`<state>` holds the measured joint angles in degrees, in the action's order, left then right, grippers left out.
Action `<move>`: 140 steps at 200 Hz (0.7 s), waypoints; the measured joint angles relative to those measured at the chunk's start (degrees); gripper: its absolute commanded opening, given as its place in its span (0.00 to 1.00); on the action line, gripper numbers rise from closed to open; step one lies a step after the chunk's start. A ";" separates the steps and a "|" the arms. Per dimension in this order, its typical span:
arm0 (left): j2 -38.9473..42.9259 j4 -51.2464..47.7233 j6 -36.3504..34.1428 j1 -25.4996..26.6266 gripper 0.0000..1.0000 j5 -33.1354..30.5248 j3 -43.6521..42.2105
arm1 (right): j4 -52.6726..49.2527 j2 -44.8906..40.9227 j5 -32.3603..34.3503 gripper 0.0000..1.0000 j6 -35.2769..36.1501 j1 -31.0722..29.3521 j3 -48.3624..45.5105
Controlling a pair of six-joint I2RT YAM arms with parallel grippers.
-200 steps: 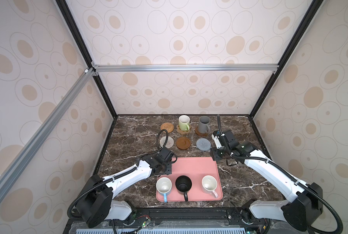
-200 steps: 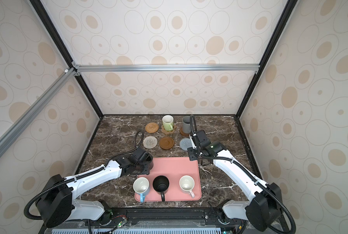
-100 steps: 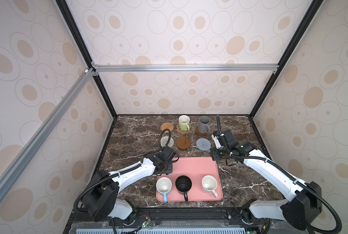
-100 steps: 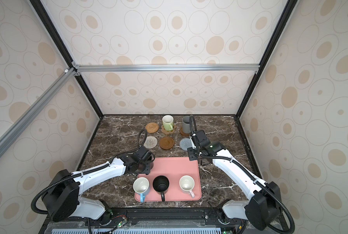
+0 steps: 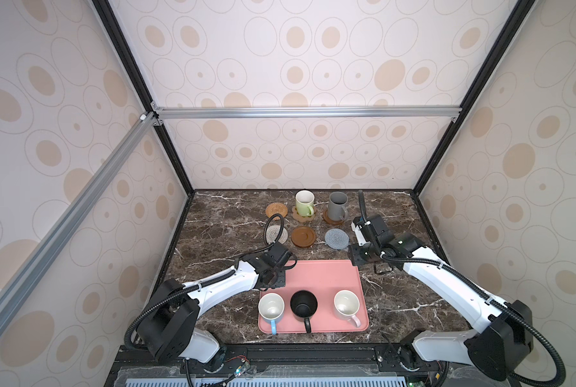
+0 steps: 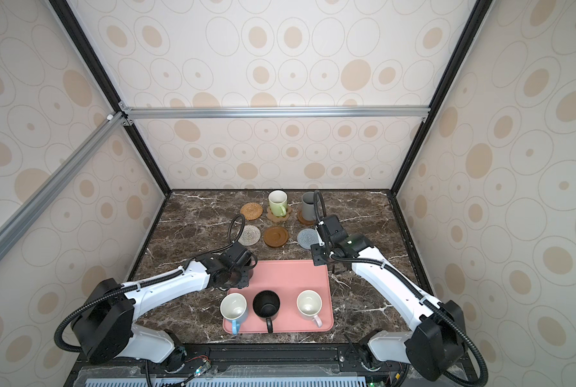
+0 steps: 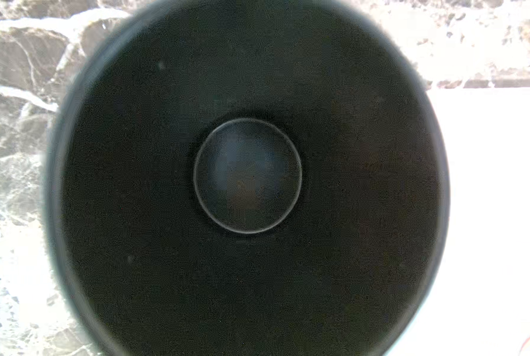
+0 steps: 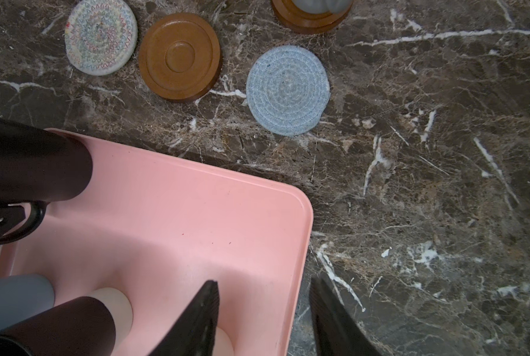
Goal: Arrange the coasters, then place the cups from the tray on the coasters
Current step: 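Lower the left gripper into the black mug while the right gripper draws back, then lift the black mug with the left gripper toward the coasters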
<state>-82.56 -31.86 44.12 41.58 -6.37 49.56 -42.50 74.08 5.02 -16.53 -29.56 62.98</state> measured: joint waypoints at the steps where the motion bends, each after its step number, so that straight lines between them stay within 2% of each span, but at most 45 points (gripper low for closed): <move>1: 0.00 0.00 0.00 0.00 0.17 -0.02 0.00 | 0.00 0.00 0.04 0.51 -0.02 0.00 0.00; 140: 2.21 2.38 0.70 0.04 0.14 -0.37 -0.50 | 0.00 -1.99 1.11 0.51 -1.29 0.00 0.00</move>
<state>-80.36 -29.47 44.82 41.63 -6.74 49.06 -42.50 72.10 6.13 -17.82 -29.56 62.98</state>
